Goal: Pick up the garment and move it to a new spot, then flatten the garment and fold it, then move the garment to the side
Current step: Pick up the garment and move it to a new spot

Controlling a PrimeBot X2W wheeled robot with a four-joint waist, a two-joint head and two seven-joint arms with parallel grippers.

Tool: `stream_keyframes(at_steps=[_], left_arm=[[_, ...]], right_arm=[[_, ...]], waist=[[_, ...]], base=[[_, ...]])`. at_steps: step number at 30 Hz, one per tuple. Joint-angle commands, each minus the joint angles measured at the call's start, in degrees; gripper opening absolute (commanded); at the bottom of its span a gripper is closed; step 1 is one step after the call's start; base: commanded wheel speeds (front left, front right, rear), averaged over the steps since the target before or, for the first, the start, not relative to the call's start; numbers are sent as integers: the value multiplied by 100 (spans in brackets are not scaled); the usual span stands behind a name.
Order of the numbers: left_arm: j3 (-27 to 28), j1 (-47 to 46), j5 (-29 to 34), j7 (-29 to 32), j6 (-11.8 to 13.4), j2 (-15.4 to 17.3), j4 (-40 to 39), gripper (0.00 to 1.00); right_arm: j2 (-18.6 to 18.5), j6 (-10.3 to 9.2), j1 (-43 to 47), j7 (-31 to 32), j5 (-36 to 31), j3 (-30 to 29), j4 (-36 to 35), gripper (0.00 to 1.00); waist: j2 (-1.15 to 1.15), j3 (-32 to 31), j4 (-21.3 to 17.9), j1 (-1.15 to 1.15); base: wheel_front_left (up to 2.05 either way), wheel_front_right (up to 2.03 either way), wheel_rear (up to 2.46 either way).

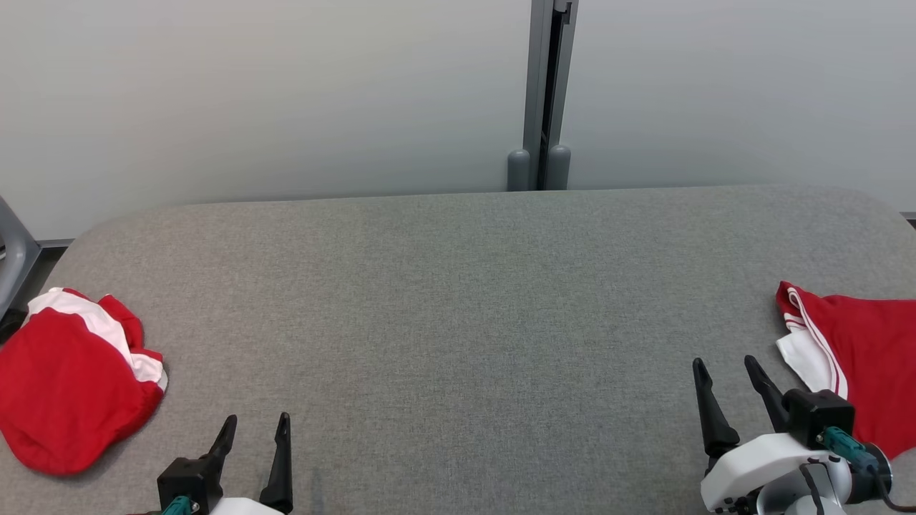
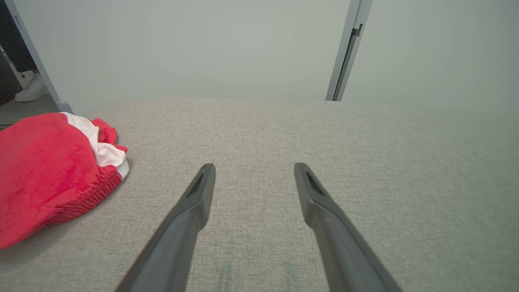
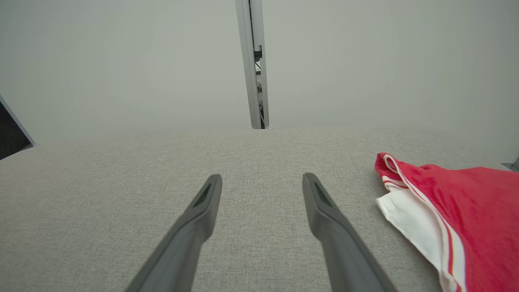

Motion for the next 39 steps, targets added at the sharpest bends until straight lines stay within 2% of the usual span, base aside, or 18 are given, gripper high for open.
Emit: stream_keyframes(at_steps=[1,10,15,22,30,31,39], left_arm=[[23,14,20,-8,12,24,-9,100],[29,22,-45,-8,45,23,-69,100],[104,-44,-23,-8,96,28,-31,100],[329,-83,72,-8,202,26,-52,100],[603,-58,143,-8,180,22,-31,100],[603,-58,143,-8,180,22,-31,100],[808,-68,123,-8,178,24,-42,100]], right_arm=[[-36,0,38,-28,-22,-12,11,100],[-35,0,56,-28,2,77,50,100],[-33,0,34,-28,-12,152,27,100],[-32,0,42,-28,112,365,-10,100],[-32,0,-42,-27,190,540,-72,100],[-32,0,-42,-27,190,540,-72,100],[-39,0,-116,-28,57,568,-142,100]], waist=[[0,-11,7,0],[0,20,58,0],[0,95,278,0],[0,172,963,0],[0,271,1884,0],[0,271,1884,0],[0,368,2617,0]], base=[[0,0,0],[0,0,0],[0,0,0],[0,0,0],[0,0,0],[0,0,0],[0,0,0]])
